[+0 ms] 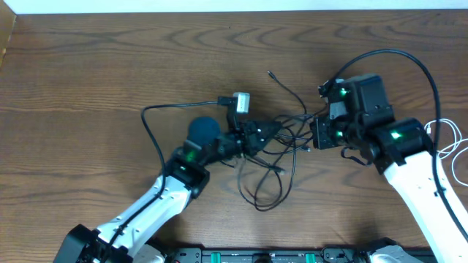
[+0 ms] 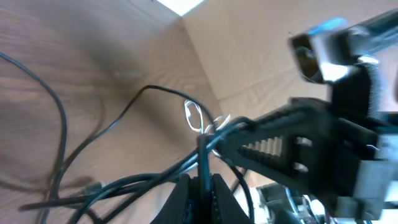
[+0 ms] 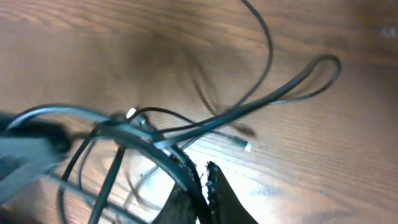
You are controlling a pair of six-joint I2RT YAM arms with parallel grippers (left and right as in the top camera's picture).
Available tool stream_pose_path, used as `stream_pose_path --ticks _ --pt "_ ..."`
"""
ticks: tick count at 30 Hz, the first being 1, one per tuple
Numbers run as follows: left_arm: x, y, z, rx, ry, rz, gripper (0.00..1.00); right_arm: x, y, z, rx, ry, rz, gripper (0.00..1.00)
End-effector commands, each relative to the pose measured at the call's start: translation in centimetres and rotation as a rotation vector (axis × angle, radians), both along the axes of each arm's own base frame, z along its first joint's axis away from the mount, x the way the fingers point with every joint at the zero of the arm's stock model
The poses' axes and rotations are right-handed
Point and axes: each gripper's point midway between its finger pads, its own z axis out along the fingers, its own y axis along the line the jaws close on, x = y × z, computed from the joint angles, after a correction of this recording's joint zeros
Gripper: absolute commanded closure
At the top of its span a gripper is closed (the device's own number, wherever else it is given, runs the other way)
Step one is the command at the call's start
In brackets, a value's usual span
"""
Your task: Untangle cables
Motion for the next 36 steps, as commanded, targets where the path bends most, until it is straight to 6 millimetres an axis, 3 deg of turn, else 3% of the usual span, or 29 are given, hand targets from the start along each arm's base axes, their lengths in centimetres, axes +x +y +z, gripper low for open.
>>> stream_pose_path --ticks 1,12,19,23,25,28,31,36 --pt "1.4 3.1 2.8 -0.036 -0.084 0.015 0.92 1.3 -6.1 -2.3 -0.245 0.035 -0.289 0.98" --pt "1.9 8.9 5.6 -0.078 -0.164 -0.003 0.92 1.9 -8.0 -7.5 -0.373 0.186 -0.44 0.83" --pt "1.4 9.6 5.9 -0.083 -0.178 -0.04 0.92 2.1 -9.2 -8.8 -0.377 0.227 -0.529 0.77" --pt "1.5 9.8 6.0 -0.071 -0.209 -0.036 0.92 1.7 -13.9 -8.0 -0.517 0.203 -0.676 0.75" --pt "2.0 10.6 6.0 -0.063 -0.219 -0.009 0.92 0.3 -17.8 -7.2 -0.624 0.215 -0.807 0.74" --pt "3.1 12.8 6.0 -0.056 -0.221 0.059 0.92 -1.2 -21.1 -6.8 -0.666 0.251 -0.934 0.71" --pt "4.4 15.8 6.0 -0.046 -0.222 0.152 0.93 -1.5 -22.2 -7.6 -0.564 0.306 -1.015 0.71" --pt "5.7 20.1 6.0 -0.041 -0.211 0.275 0.92 -1.2 -22.4 -8.6 -0.412 0.364 -1.016 0.7"
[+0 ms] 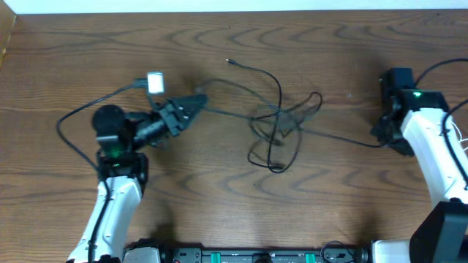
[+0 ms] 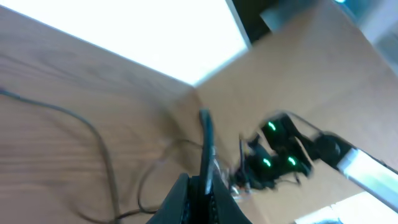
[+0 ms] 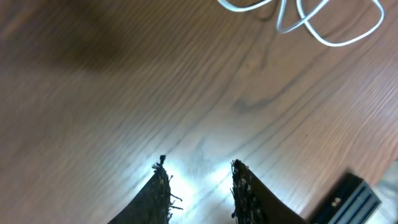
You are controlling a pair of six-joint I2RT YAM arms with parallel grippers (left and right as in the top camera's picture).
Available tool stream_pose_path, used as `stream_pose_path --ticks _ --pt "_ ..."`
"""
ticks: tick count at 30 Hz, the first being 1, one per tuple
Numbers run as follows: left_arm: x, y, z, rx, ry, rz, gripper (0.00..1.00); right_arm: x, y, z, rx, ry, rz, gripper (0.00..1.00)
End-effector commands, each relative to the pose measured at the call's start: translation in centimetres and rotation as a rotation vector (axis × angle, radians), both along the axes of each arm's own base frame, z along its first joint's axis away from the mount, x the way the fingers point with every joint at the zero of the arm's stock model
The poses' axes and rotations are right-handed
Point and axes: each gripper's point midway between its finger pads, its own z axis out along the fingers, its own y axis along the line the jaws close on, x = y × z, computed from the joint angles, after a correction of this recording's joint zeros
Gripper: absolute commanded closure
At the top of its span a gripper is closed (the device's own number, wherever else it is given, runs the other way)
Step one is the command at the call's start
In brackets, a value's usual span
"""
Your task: Untangle cables
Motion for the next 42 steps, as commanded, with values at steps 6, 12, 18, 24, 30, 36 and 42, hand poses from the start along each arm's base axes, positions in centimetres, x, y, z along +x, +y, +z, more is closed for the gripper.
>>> stream_pose_path --ticks 6,12,18,24,30,36,42 --pt "0.3 3.2 0.6 0.0 -0.004 0.065 0.92 1.9 1.8 -1.1 0.201 -0.058 0.09 0.66" --pt "-0.1 2.4 -0.9 -0.02 0.093 0.036 0.92 4.6 7.7 -0.8 0.458 -0.143 0.403 0.58" --pt "-1.4 -1.0 -0.5 0.02 0.02 -0.085 0.92 5.2 17.4 2.3 0.801 -0.302 0.935 0.48" --pt "-2.5 -3.8 2.2 0.02 -0.13 -0.173 0.92 4.6 22.6 3.8 0.89 -0.353 1.138 0.46" --pt "-3.8 -4.5 6.6 -0.051 -0.266 -0.203 0.92 3.7 26.3 4.1 0.906 -0.344 1.248 0.45" --pt "-4.2 -4.3 8.4 -0.09 -0.315 -0.189 0.92 2.4 30.3 4.7 0.96 -0.338 1.293 0.45" --pt "-4.0 -4.2 8.5 -0.099 -0.311 -0.174 0.92 0.5 33.9 6.2 1.062 -0.363 1.406 0.45"
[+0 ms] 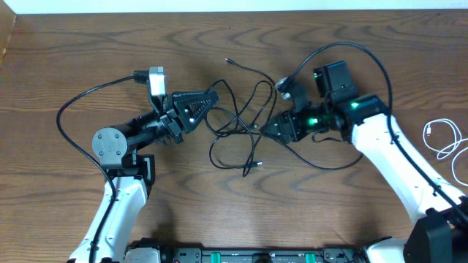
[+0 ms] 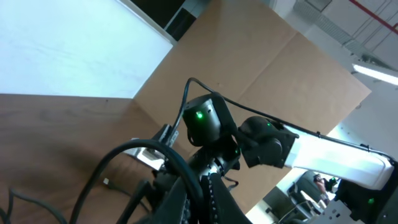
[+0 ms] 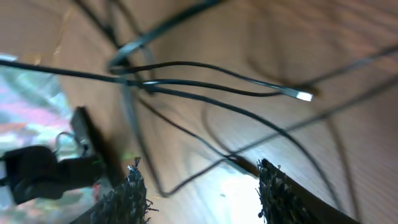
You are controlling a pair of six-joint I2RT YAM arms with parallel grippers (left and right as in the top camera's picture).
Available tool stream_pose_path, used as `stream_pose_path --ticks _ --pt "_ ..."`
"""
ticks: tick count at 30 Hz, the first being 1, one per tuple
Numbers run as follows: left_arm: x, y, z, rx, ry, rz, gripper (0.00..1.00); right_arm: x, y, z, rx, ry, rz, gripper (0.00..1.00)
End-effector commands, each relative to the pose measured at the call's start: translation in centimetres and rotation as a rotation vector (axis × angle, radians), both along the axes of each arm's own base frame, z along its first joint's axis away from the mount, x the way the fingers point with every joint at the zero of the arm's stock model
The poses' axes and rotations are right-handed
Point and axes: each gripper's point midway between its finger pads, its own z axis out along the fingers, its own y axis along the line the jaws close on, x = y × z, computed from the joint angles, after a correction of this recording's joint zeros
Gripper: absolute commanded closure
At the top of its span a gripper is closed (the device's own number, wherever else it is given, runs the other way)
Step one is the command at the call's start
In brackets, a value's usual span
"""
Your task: Untangle cables
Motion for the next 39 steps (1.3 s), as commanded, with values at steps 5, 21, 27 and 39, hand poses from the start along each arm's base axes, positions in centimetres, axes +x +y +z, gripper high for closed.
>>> stream_pose_path --ticks 5,21,27,39 --pt "0.6 0.5 1.5 -0.074 0.051 0.04 0.92 -1.8 3.6 1.0 0.071 -0.024 0.109 0.45" --pt "0.3 0.5 1.9 -0.11 0.101 0.017 0.92 0.0 4.6 -2.8 -0.192 -0.153 0.005 0.99" --pt "-1.1 -0.4 0.7 -0.009 0.037 -0.063 0.92 1.4 2.2 0.3 -0.164 -0.213 -0.054 0.99" --pt "1.6 0.0 -8.8 0.223 0.141 0.04 0.92 -0.2 -13.8 13.3 -0.159 -0.503 -0.439 0.99"
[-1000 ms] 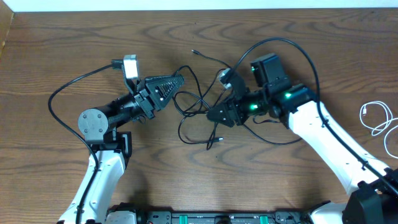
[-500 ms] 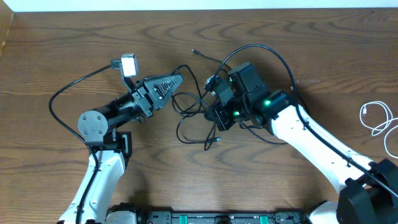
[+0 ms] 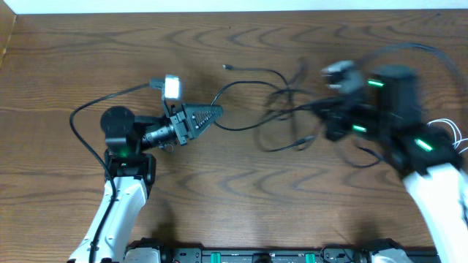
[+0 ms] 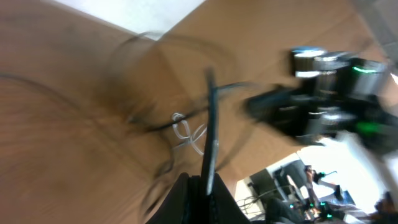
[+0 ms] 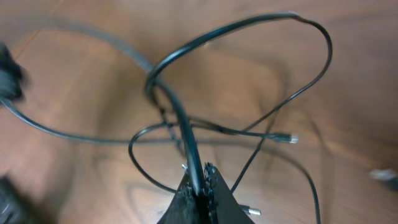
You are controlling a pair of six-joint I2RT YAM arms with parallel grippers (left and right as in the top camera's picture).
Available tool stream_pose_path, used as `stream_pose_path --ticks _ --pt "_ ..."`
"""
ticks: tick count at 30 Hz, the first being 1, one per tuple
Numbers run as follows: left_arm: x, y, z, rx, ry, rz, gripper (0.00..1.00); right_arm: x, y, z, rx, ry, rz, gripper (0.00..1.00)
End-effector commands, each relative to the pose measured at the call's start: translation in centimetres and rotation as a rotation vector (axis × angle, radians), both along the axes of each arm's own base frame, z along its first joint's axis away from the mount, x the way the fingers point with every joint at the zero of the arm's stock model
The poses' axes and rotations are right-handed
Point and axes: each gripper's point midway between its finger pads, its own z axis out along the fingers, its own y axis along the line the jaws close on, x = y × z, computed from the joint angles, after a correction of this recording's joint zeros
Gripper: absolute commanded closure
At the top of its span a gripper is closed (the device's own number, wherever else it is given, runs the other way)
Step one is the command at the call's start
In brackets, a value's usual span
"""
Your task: Untangle cables
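Thin black cables lie looped and crossed on the wooden table, the knot (image 3: 292, 106) right of centre. A loose plug end (image 3: 227, 67) lies at the back. My left gripper (image 3: 218, 111) points right and is shut on a black cable (image 4: 210, 118) that runs on to the knot; its shut tips (image 4: 202, 182) show in the left wrist view. My right gripper (image 3: 325, 117), blurred by motion, sits at the knot's right side. Its fingers (image 5: 200, 171) are shut on a black cable (image 5: 180, 118) that arches up into a big loop.
A white cable (image 3: 455, 139) lies coiled at the far right edge of the table. Another black cable (image 3: 88, 146) loops round the left arm. Cardboard walls stand beyond the table's far side. Bare wood table (image 3: 241, 190) lies in front of the knot.
My right gripper was open at the tangle's right side; now it is shut on a black cable and sits further right. The tangle has shifted right. The left gripper keeps its cable.
Both grippers were shut on cables close together at the central tangle. Then the arms stood far apart, the left still holding its cable and the right open at the table's right. The right came back open to the tangle and is now shut on a cable.
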Motion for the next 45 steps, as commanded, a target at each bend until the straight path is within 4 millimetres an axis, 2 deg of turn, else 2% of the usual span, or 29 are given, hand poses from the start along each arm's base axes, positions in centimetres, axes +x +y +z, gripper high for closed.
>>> stream_pose_path --ticks 1,3,6,9,10,11,14,16,20,21,24,26,28,29,31,33,36,38,45 --pt "2.3 1.2 -2.5 0.14 -0.09 0.141 0.92 -1.3 -3.8 3.1 -0.024 -0.109 -0.107 0.99" --pt "4.2 3.0 -5.2 0.208 0.032 0.302 0.92 -2.0 -4.9 3.9 -0.022 -0.135 -0.145 0.99" --pt "6.1 7.3 -9.9 0.356 0.228 0.59 0.92 -2.8 -5.8 5.0 -0.022 -0.177 -0.178 0.99" --pt "5.8 11.7 -13.7 0.459 0.433 0.852 0.92 -2.7 -6.6 5.0 -0.044 -0.181 -0.22 0.99" --pt "5.5 12.7 -14.4 0.48 0.476 0.906 0.92 -2.5 -7.3 4.8 -0.053 -0.166 -0.269 0.99" --pt "4.9 14.5 -15.4 0.539 0.522 0.997 0.92 -2.0 -8.8 4.3 -0.068 -0.139 -0.371 0.99" --pt "4.5 16.4 -15.8 0.601 0.529 1.096 0.92 -1.3 -11.0 3.2 -0.073 -0.072 -0.536 0.99" --pt "4.6 16.6 -15.5 0.598 0.519 1.106 0.92 -1.0 -11.5 2.2 -0.076 -0.027 -0.578 0.99" --pt "4.7 16.1 -14.1 0.561 0.481 1.093 0.92 -0.2 -11.6 -0.1 -0.053 0.085 -0.621 0.99" --pt "5.0 14.3 -12.6 0.49 0.439 1.003 0.91 0.2 -10.8 -1.5 -0.007 0.164 -0.617 0.98" --pt "5.2 8.4 -8.1 0.372 0.208 0.668 0.91 1.0 -8.5 -3.5 0.052 0.272 -0.519 0.91" --pt "3.4 3.8 -3.7 0.247 -0.004 0.368 0.87 1.4 -6.7 -4.8 0.088 0.336 -0.437 0.86" --pt "0.4 0.9 0.2 0.141 -0.206 0.106 0.87 1.8 -4.5 -6.2 0.107 0.39 -0.32 0.84" --pt "-1.2 0.0 1.8 0.11 -0.302 0.001 0.87 1.9 -3.6 -6.9 0.113 0.413 -0.281 0.82" --pt "-3.4 -0.6 3.8 0.075 -0.415 -0.124 0.87 2.2 -2.0 -8.2 0.131 0.467 -0.223 0.82" --pt "-3.9 -0.7 5.2 0.051 -0.44 -0.141 0.88 2.1 -0.2 -9.1 0.148 0.499 -0.134 0.79" --pt "-3.8 -0.6 6.5 0.028 -0.457 -0.113 0.88 1.3 2.6 -9.8 0.183 0.526 0.024 0.63" --pt "-3.5 -0.5 6.8 0.023 -0.462 -0.087 0.87 1.0 3.9 -10.1 0.196 0.541 0.076 0.57" --pt "-2.0 0.0 7.4 -0.01 -0.409 0.008 0.89 0.0 7.9 -9.9 0.196 0.514 0.208 0.53"
